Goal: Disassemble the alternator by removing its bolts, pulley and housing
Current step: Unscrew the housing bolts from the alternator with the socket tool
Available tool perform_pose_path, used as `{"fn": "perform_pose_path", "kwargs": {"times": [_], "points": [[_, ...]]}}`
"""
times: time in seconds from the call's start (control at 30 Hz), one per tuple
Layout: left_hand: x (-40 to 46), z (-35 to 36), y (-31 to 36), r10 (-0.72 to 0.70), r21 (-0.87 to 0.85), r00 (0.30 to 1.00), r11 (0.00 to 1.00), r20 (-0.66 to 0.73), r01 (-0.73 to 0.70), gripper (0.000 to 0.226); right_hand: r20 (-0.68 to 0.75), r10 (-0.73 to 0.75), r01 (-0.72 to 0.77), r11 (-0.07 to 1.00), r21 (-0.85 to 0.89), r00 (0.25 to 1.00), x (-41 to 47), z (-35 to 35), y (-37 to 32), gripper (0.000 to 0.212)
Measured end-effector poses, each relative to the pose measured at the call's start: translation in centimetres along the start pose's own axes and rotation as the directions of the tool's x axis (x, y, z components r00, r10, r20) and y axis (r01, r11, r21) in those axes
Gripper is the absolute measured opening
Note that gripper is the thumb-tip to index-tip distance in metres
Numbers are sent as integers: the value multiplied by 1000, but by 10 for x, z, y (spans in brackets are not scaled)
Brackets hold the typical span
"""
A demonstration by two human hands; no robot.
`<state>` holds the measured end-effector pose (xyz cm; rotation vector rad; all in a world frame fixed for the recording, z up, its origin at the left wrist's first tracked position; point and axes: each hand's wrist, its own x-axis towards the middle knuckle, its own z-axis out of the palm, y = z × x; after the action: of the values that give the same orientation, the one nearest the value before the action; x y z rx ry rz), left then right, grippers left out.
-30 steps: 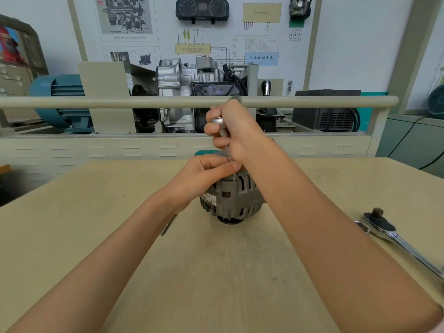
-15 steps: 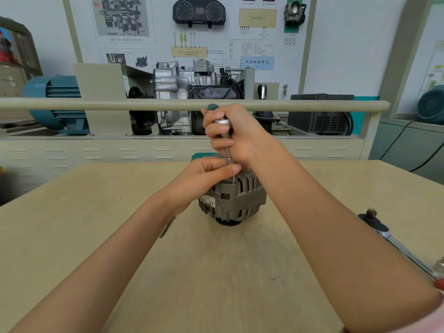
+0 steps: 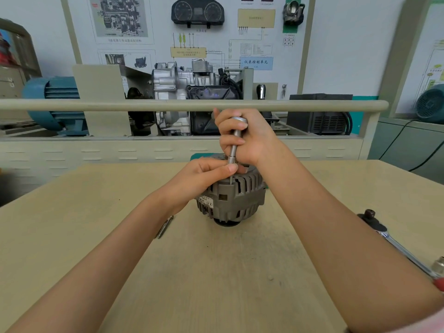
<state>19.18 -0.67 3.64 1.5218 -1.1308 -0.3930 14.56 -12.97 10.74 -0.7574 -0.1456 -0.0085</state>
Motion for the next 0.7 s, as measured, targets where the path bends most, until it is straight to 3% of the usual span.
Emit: {"fn": "perform_pose_path", "kwargs": {"times": [0.17, 0.43, 0.7], "points": [[0, 1, 1, 5, -5, 1000, 1000, 7, -5, 32, -73, -47, 45, 999, -30, 996, -1, 1, -2, 22], [0, 0, 0, 12, -15, 999, 1000, 39, -11, 27, -157, -46, -5, 950, -313, 986, 1, 18, 3, 23], [2, -4, -3, 23, -24, 997, 999, 69, -21, 28, -121, -24, 4, 987, -163, 992, 0, 8, 0, 19]]}}
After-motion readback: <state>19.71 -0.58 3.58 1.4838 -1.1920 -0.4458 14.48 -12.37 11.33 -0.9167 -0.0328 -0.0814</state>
